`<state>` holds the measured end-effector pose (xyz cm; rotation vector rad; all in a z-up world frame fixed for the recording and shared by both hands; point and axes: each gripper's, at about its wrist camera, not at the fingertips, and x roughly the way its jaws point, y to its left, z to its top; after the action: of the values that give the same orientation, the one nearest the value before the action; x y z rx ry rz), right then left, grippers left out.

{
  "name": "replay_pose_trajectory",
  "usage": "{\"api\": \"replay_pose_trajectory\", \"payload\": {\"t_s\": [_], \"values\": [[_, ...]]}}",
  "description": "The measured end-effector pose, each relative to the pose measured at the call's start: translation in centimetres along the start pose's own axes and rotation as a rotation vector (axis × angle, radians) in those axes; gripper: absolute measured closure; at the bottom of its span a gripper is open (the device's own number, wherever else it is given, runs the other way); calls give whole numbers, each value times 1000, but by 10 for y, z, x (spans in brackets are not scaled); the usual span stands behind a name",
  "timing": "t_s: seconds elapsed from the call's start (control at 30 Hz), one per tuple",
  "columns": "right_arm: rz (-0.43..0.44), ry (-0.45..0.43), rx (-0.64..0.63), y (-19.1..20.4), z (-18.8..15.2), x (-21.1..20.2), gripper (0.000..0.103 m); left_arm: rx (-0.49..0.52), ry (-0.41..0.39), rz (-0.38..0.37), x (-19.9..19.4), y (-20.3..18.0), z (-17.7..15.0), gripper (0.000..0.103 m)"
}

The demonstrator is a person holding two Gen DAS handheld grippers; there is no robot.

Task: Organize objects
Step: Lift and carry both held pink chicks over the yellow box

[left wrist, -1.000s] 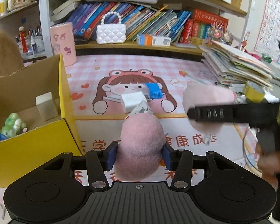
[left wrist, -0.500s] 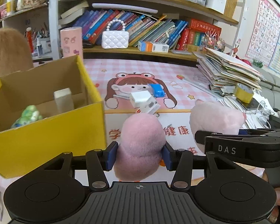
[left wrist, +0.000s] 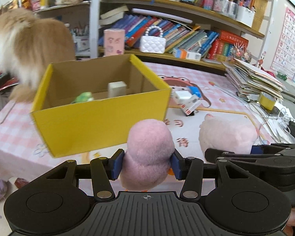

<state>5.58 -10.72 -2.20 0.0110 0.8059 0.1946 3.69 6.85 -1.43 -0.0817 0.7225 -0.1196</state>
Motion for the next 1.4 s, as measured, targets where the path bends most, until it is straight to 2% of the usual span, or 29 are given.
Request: {"api": "replay_pose_trajectory", "payload": {"t_s": [0.4,0.77,1.4], "values": [[87,30,-51,59,-27,-12,49,-37,-24,59,-42,44,-27,55],[135,31,-99,95,-37,-20,48,-69,-53,103,-67,72,-39,55],[112,-28,-128,104,-23,-31,48,-98,-114,87,-75,84,-29,55]]}}
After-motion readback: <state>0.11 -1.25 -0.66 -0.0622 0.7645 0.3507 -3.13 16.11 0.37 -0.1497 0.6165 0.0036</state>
